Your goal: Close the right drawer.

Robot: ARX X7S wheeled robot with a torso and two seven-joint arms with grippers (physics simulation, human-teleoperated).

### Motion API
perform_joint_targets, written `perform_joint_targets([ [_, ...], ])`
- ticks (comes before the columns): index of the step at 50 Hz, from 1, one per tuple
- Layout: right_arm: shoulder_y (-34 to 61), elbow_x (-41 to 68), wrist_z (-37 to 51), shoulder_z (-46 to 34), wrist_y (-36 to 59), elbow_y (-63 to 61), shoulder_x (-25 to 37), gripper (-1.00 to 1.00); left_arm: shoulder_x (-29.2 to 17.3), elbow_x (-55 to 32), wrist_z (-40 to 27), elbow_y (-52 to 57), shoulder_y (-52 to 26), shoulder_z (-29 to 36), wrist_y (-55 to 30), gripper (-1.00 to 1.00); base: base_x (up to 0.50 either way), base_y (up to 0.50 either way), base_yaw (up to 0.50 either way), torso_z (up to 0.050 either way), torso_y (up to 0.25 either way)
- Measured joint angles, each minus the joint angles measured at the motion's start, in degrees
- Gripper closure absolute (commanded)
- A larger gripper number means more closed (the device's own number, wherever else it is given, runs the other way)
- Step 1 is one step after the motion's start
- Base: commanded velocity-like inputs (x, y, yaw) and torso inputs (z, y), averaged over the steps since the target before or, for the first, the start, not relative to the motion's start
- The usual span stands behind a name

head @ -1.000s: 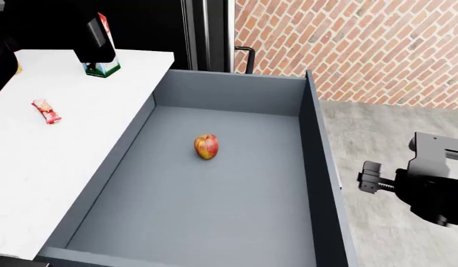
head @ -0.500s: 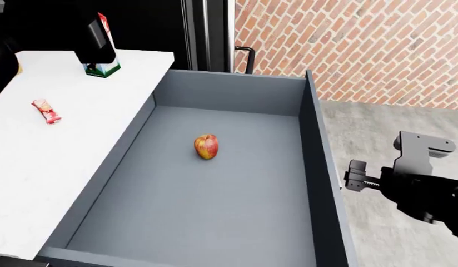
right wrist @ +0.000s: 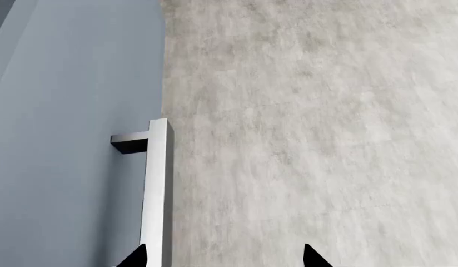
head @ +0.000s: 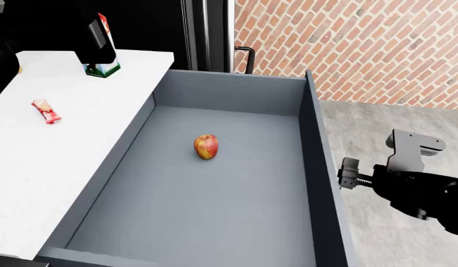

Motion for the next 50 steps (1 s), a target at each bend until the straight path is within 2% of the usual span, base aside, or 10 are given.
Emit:
perform_joint_targets([
  [50, 5.5, -6.2, -1.4, -5.4, 1.8, 2.5, -7.9, -1.0, -0.9, 0.0, 0.6, -0.1, -0.6, 0.6, 0.9, -1.0, 0.0, 0.0, 0.0, 0.0, 0.0],
])
